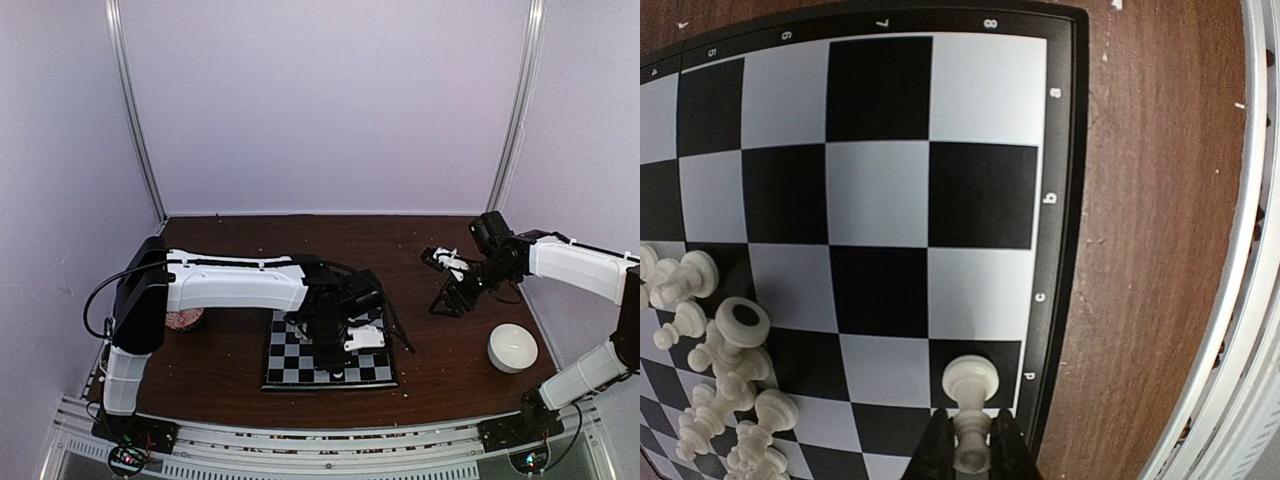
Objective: Set up the chess pieces on the board
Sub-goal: Place the king at e1.
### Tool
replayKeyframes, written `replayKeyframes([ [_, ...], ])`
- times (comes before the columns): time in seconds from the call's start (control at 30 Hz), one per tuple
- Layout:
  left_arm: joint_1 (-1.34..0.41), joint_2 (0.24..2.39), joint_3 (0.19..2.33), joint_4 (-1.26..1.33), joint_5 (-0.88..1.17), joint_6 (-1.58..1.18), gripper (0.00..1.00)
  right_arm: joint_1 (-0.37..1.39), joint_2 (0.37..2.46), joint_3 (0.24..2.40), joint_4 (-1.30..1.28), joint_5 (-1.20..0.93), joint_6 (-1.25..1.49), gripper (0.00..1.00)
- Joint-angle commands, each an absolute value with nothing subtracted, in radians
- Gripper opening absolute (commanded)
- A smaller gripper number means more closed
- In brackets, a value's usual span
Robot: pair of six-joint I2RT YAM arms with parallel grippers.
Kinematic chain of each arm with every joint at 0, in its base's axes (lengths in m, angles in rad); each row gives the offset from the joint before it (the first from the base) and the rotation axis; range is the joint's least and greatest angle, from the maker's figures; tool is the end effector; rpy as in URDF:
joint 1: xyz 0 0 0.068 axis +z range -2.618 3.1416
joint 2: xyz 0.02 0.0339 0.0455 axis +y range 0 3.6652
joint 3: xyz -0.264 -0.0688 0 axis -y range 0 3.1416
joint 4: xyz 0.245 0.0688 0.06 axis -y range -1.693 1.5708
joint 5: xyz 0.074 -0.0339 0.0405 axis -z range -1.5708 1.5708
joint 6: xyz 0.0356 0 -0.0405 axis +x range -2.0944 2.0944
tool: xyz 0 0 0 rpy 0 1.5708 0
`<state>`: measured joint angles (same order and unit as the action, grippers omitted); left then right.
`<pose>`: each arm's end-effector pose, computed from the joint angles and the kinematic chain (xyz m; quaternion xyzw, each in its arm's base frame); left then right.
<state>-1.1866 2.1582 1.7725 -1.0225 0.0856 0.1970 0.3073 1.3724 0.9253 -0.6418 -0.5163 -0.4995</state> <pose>0.1597 -0.4031 0.1886 0.6379 0.7646 -0.0761 0.0512 0.2458 0.0964 0.2275 -0.4246 0.8397 0.2246 0.2534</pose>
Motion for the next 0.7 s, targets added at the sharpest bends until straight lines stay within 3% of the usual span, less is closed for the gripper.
replayKeyframes([
  [0.0, -1.193, 2.131, 1.759, -1.038, 0.108, 0.212, 0.04, 0.311, 1.384, 0.948, -0.652, -0.525, -0.511, 0.69],
  [0.13, -1.193, 2.134, 1.757, -1.039, 0.104, 0.209, 0.05, 0.311, 1.384, 0.947, -0.653, -0.523, -0.512, 0.69],
  [0.27, -1.193, 2.128, 1.76, -1.039, 0.082, 0.2, 0.22, 0.311, 1.383, 0.949, -0.655, -0.523, -0.512, 0.69],
  [0.5, -1.192, 2.036, 1.787, -1.043, 0.005, 0.188, 0.36, 0.311, 1.347, 0.946, -0.649, -0.514, -0.508, 0.69],
  [0.67, -1.163, 1.939, 1.85, -1.012, -0.051, 0.154, 0.4, 0.311, 1.348, 0.945, -0.65, -0.499, -0.513, 0.69],
])
